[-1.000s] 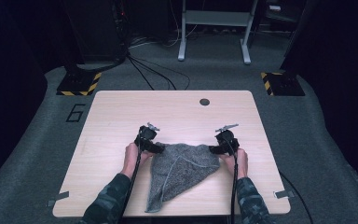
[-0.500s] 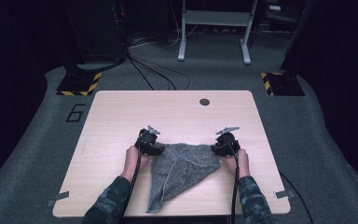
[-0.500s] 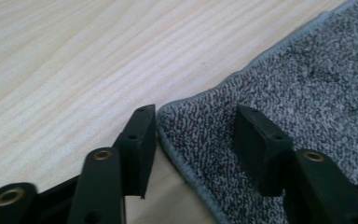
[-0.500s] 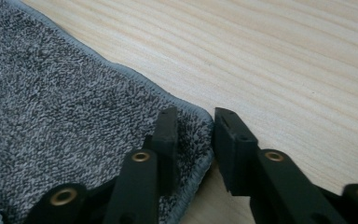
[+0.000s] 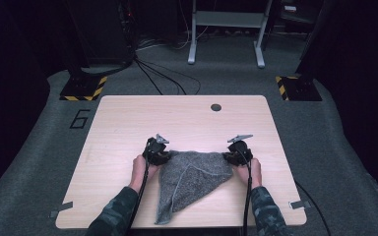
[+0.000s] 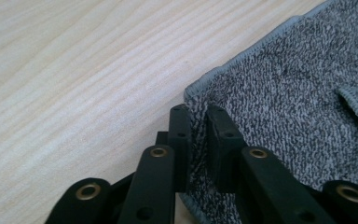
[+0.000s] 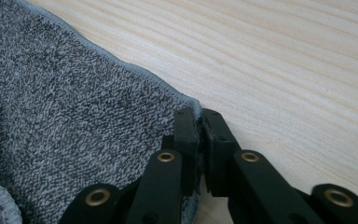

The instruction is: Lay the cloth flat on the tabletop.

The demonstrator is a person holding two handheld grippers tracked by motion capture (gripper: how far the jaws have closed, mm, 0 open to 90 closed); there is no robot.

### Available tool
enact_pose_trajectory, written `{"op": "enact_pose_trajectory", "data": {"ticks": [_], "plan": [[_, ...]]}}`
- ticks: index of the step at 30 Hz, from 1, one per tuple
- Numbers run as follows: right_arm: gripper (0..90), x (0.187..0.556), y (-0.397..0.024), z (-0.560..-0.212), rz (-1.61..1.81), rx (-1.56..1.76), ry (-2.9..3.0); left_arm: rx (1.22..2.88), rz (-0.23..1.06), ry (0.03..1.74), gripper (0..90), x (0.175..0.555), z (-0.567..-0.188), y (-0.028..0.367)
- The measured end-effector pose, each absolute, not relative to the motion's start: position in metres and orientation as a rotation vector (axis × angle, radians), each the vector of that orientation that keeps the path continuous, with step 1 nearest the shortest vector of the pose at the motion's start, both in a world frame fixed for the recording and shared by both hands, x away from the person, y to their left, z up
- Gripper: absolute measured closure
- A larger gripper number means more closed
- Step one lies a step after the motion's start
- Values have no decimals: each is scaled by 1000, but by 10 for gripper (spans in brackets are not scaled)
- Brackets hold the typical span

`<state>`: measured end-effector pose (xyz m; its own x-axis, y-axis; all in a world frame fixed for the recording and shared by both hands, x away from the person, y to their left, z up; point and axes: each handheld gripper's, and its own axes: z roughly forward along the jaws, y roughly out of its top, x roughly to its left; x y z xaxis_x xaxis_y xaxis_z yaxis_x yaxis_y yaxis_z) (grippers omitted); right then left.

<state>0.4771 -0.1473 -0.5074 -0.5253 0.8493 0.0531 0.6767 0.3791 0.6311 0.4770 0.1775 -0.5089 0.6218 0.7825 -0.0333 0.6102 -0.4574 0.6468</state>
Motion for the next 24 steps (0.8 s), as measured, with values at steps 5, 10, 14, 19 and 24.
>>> {"op": "enact_pose_trajectory", "data": {"ticks": [5,10,14,19,24], "plan": [[862,474,-146,-502,885,1323,2350,2195,317,1099,843,476,-507,184],[862,466,-146,-489,911,1300,2324,2154,334,1084,846,469,-494,187],[862,459,-148,-475,954,1271,2313,2133,333,1066,846,463,-483,190],[863,455,-152,-464,991,1233,2308,2116,307,1062,846,460,-476,197],[862,452,-150,-463,1002,1246,2309,2136,304,1067,849,459,-478,198]]}}
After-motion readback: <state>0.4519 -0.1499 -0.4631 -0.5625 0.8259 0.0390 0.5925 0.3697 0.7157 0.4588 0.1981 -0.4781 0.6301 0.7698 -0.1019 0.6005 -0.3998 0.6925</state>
